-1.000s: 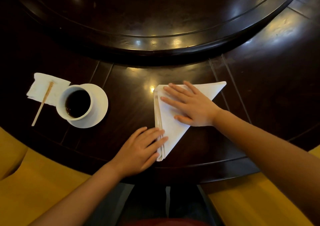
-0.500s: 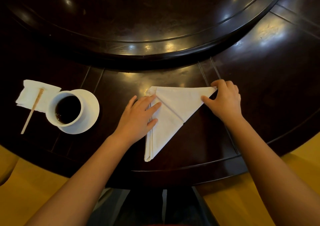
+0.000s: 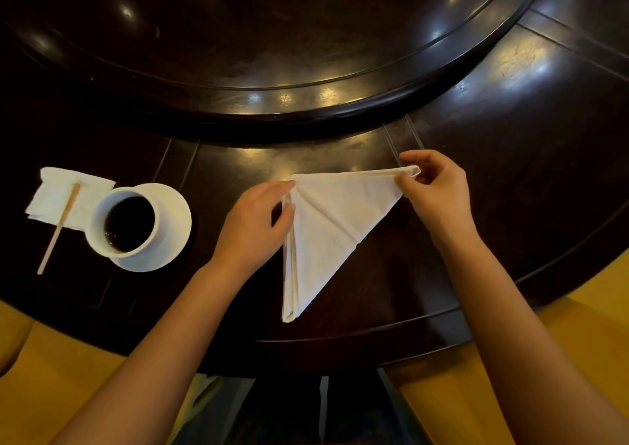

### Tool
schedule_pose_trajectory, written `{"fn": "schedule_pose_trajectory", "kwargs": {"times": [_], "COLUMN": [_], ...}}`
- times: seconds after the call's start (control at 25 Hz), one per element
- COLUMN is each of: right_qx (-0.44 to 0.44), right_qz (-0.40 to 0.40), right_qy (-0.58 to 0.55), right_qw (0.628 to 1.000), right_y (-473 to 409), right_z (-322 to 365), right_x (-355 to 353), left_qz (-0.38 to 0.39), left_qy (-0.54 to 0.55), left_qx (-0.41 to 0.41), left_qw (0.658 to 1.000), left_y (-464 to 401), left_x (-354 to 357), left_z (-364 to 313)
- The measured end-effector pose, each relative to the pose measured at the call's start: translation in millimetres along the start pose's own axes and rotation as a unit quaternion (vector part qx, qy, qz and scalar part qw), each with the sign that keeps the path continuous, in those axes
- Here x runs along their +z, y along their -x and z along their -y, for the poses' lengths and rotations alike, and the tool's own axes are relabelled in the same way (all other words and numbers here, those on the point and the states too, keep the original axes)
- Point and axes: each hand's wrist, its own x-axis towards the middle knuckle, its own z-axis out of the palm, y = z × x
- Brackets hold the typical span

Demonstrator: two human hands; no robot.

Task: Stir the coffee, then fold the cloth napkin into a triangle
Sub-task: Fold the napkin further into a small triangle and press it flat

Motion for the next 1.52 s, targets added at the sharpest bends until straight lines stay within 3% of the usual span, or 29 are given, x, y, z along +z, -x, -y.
{"fn": "schedule_pose_trajectory", "kwargs": {"times": [0.08, 0.2, 0.28, 0.36, 0.68, 0.92, 1.2, 1.32, 1.4, 1.52], "right_qx": [-0.056, -0.129, -0.201, -0.278, -0.436, -0.452, -0.432, -0.403, -0.357, -0.294], "right_qz": [0.0, 0.009, 0.025, 0.06, 0.211, 0.247, 0.27, 0.159, 0.112, 0.172], "right_qy": [0.013, 0.019, 0.033, 0.066, 0.214, 0.257, 0.254, 0.234, 0.294, 0.395], "right_qw": [0.998, 0.991, 0.979, 0.956, 0.848, 0.818, 0.822, 0.87, 0.879, 0.853], "right_y": [9.2, 30.3, 48.5, 68.3, 124.4, 133.4, 134.9, 120.7, 103.1, 86.2], "right_z": [8.8, 22.9, 28.7, 29.3, -1.1, -29.6, -45.0, -49.4, -53.6, -63.6], "right_x": [3.1, 11.1, 17.9, 25.5, 57.3, 76.7, 79.9, 74.4, 69.4, 68.5], "left_qz": [0.027, 0.116, 0.124, 0.114, 0.112, 0.096, 0.075, 0.054, 0.053, 0.009], "left_qy": [0.113, 0.334, 0.389, 0.406, 0.277, 0.208, 0.131, 0.108, 0.112, 0.063], "left_qx": [-0.106, -0.279, -0.315, -0.319, -0.294, -0.249, -0.181, -0.153, -0.152, -0.132], "left_qw": [0.988, 0.893, 0.857, 0.849, 0.908, 0.941, 0.972, 0.981, 0.981, 0.989], "left_y": [-6.7, -17.6, -24.7, -29.9, -40.8, -41.6, -38.5, -36.1, -35.0, -29.3], "left_x": [-8.7, -13.6, -15.8, -18.1, -23.5, -23.2, -16.0, -13.4, -12.0, -6.4], "left_z": [-8.7, -21.0, -23.3, -23.2, -18.2, -10.5, -3.2, -2.0, -1.1, -3.1]}}
